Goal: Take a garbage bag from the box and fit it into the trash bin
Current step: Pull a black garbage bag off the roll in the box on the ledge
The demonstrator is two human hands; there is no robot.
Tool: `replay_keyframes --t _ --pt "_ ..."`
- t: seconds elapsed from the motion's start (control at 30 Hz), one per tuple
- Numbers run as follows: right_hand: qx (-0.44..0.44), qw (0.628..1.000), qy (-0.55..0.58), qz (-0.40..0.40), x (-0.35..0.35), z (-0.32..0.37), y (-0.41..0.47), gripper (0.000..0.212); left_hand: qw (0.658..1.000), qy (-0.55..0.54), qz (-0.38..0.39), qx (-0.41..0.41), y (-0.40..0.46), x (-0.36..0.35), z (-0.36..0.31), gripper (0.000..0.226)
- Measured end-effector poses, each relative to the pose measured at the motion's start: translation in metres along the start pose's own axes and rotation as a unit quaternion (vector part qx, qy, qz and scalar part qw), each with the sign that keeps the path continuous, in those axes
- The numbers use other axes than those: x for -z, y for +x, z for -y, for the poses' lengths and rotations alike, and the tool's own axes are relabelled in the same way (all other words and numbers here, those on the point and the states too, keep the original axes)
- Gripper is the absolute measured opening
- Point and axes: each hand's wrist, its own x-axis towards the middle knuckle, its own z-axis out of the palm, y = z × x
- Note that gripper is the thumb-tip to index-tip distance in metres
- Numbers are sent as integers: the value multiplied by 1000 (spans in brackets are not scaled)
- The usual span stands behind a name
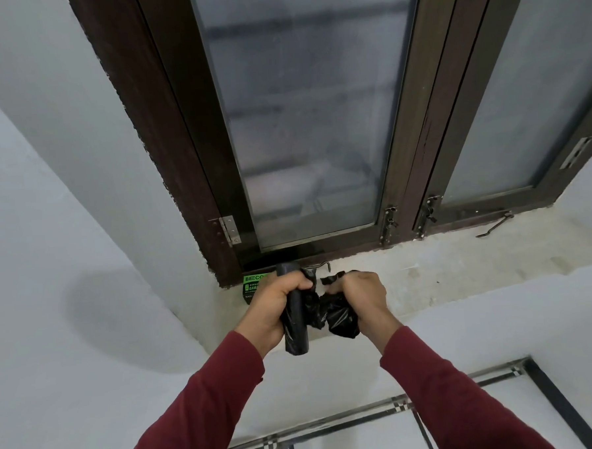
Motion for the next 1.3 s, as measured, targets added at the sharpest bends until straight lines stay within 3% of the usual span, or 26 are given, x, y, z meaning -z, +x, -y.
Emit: replay_keyframes --t 0.17,0.33,0.43,0.63,0.77,0.83,0.9,1.07,1.3 --pt "-12 979 138 153 9 -4 -8 18 999 -7 -43 -2 15 10 -12 53" --pt "27 962 -22 270 21 5 -12 34 998 35 -19 54 19 14 -13 66" --pt "51 960 -108 255 26 9 -6 27 992 106 -21 63 17 15 -16 60" --pt "57 957 -100 267 32 13 -5 21 987 122 78 70 8 22 -14 72" --pt "23 954 -73 289 36 16 -6 32 994 105 31 24 8 22 -7 68" --pt "-4 952 -70 297 36 16 -7 22 994 107 11 13 11 23 -6 64" --pt "-18 957 -74 278 34 15 -9 4 994 113 5 1 13 24 -4 61" --pt "17 978 -52 202 23 9 -3 10 992 104 -16 -69 12 17 3 59" --pt "-25 994 -13 106 17 9 -2 15 993 45 -40 -101 12 12 11 60"
